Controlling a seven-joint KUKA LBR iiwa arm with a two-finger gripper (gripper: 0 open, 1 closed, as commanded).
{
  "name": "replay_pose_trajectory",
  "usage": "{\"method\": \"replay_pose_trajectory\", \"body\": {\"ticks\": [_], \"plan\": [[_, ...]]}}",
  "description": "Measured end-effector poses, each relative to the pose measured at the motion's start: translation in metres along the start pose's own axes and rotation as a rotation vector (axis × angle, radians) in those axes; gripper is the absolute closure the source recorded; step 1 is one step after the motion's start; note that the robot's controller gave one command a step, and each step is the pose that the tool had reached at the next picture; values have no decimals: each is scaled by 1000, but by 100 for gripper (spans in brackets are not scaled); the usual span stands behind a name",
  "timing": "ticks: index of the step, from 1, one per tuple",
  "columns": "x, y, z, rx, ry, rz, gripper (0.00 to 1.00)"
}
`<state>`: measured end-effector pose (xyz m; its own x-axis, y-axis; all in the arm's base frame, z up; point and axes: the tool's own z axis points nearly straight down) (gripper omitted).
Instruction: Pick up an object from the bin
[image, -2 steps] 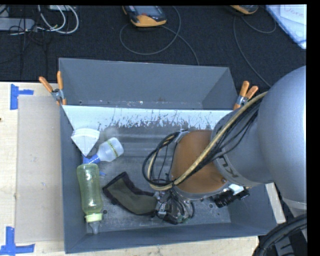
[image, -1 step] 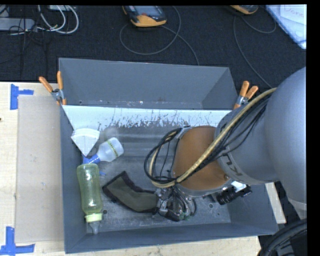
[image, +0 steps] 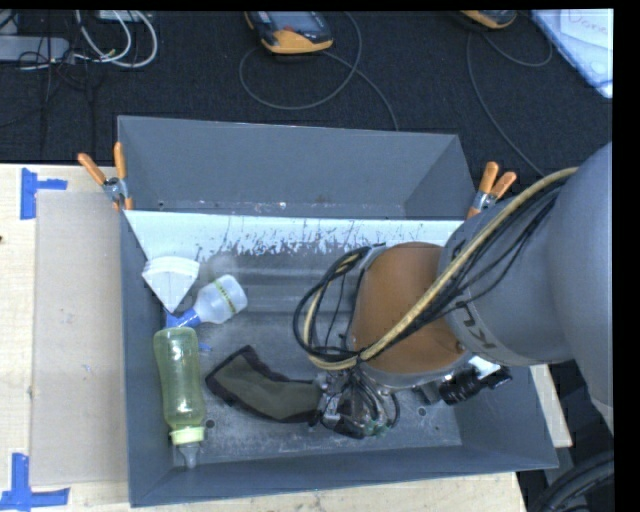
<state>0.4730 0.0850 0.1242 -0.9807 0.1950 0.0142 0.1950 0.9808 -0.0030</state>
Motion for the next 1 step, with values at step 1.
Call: {"method": "replay_pose_trajectory", "body": {"ticks": [1], "plan": [[0, 0, -14, -1, -2, -1, 100]]}}
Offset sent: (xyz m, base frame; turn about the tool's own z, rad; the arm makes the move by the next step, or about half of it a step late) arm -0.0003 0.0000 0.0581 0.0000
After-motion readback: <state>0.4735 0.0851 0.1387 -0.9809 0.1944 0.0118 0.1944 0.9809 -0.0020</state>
